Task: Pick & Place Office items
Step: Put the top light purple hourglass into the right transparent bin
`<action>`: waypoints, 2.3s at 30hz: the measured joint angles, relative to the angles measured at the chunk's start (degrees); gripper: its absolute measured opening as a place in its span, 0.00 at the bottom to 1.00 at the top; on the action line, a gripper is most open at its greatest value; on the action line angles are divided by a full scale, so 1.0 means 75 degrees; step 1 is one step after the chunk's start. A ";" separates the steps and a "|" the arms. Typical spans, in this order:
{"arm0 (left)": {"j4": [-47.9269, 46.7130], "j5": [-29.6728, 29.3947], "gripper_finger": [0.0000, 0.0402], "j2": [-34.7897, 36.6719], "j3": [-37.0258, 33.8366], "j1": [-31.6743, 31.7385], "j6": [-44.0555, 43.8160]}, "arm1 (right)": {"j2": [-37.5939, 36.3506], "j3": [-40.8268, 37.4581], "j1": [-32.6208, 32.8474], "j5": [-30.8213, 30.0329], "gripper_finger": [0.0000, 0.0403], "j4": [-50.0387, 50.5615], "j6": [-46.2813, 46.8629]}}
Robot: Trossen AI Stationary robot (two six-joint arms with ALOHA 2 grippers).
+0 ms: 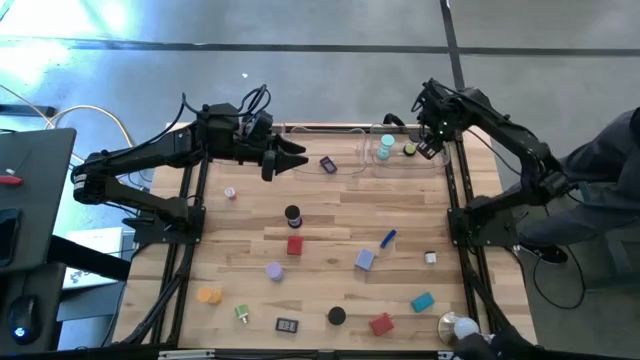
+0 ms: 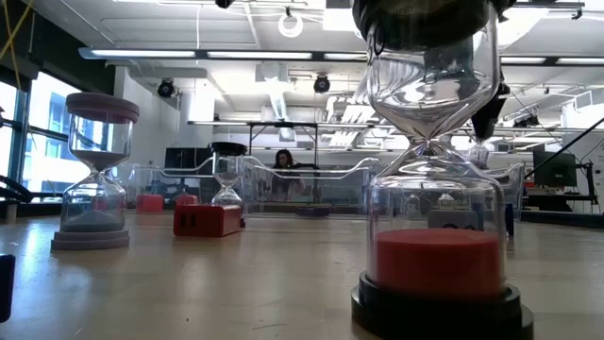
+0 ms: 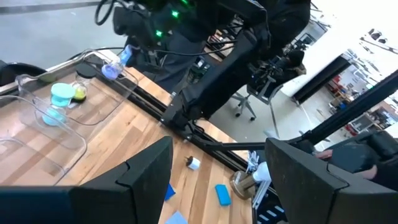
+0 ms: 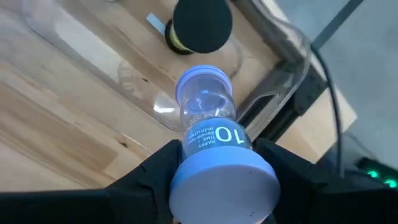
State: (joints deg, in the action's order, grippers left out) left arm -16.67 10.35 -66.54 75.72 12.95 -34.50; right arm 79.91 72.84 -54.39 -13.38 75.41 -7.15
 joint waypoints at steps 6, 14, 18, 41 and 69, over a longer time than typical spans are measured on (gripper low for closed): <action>-0.0002 0.0008 0.62 0.0000 0.0000 0.0000 0.0000 | 0.0524 0.0000 -0.0176 0.0220 0.45 -0.0016 0.0128; -0.0003 0.0011 0.62 0.0000 0.0000 0.0000 0.0026 | 0.0595 0.0003 -0.0549 0.0791 0.45 -0.0287 0.0267; -0.0003 0.0005 0.62 0.0000 0.0000 0.0004 0.0026 | 0.0614 0.0009 -0.0534 0.0776 0.45 -0.0300 0.0391; 0.0003 0.0055 0.62 -0.0169 -0.0003 0.0053 -0.0006 | 0.0645 0.0009 -0.0444 0.1449 0.45 0.0626 0.1230; -0.0007 0.0616 0.62 -0.0169 -0.0003 -0.0067 0.0030 | 0.0709 0.0000 -0.0175 0.1520 0.45 0.0992 0.2585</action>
State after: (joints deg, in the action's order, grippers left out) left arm -16.72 14.97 -67.81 75.70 12.45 -34.27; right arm 85.23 72.84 -55.70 -1.98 82.85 12.23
